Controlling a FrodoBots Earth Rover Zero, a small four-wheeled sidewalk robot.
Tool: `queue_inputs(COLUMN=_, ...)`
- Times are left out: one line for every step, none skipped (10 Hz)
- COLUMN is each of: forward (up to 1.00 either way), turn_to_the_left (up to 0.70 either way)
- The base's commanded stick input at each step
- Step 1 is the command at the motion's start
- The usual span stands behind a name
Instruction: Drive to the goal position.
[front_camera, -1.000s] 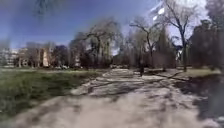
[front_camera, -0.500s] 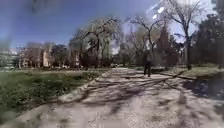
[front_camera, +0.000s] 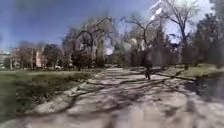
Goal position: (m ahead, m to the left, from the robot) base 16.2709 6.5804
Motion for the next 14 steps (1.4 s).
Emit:
queue_inputs(forward=1.0, turn_to_the_left=0.0)
queue_inputs(forward=1.0, turn_to_the_left=0.0)
queue_inputs(forward=1.0, turn_to_the_left=0.0)
queue_inputs(forward=1.0, turn_to_the_left=0.0)
queue_inputs(forward=1.0, turn_to_the_left=0.0)
queue_inputs(forward=1.0, turn_to_the_left=0.0)
queue_inputs(forward=1.0, turn_to_the_left=0.0)
queue_inputs(forward=1.0, turn_to_the_left=0.0)
queue_inputs(forward=1.0, turn_to_the_left=0.0)
queue_inputs(forward=1.0, turn_to_the_left=0.0)
queue_inputs(forward=1.0, turn_to_the_left=0.0)
queue_inputs(forward=1.0, turn_to_the_left=0.0)
queue_inputs(forward=1.0, turn_to_the_left=-0.09)
queue_inputs(forward=1.0, turn_to_the_left=-0.4)
